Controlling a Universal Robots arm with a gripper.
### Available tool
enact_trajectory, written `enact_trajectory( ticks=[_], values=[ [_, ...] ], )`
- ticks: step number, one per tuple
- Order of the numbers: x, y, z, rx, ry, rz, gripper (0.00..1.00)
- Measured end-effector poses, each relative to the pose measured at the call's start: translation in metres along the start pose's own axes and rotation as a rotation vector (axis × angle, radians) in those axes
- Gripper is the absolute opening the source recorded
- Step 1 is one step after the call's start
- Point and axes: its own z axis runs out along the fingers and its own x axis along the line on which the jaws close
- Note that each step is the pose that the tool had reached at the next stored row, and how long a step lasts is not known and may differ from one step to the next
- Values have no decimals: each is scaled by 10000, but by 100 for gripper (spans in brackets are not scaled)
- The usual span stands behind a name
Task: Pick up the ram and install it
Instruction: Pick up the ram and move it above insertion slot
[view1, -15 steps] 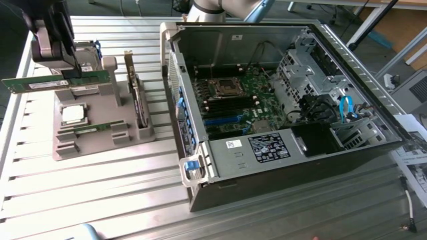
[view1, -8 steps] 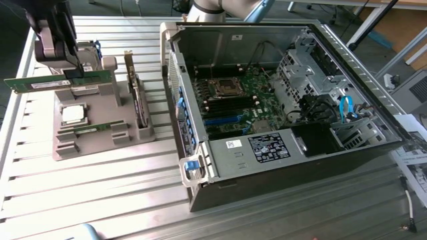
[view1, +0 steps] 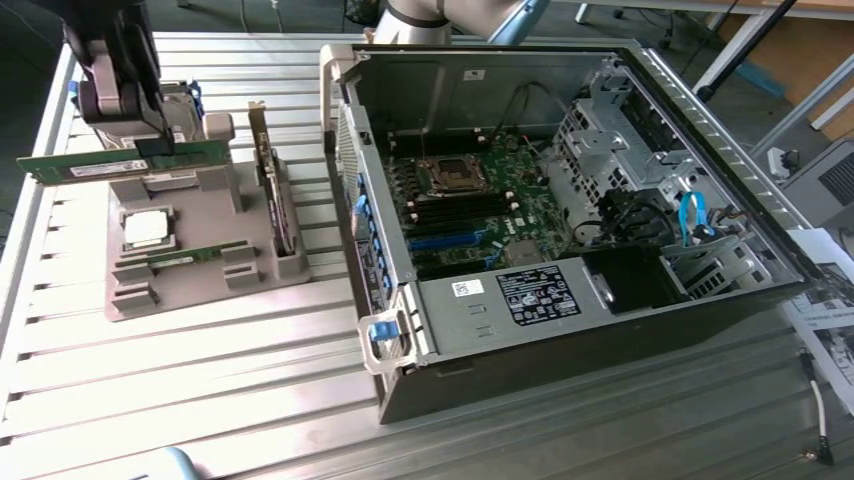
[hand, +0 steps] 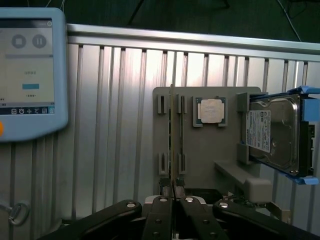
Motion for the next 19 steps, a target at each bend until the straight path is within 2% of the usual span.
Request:
enact_trajectory(
  ticks=[11, 19],
  values=[
    [6, -101, -1, 0, 1, -1, 12],
    [14, -210, -3, 0, 0, 0, 12]
  ],
)
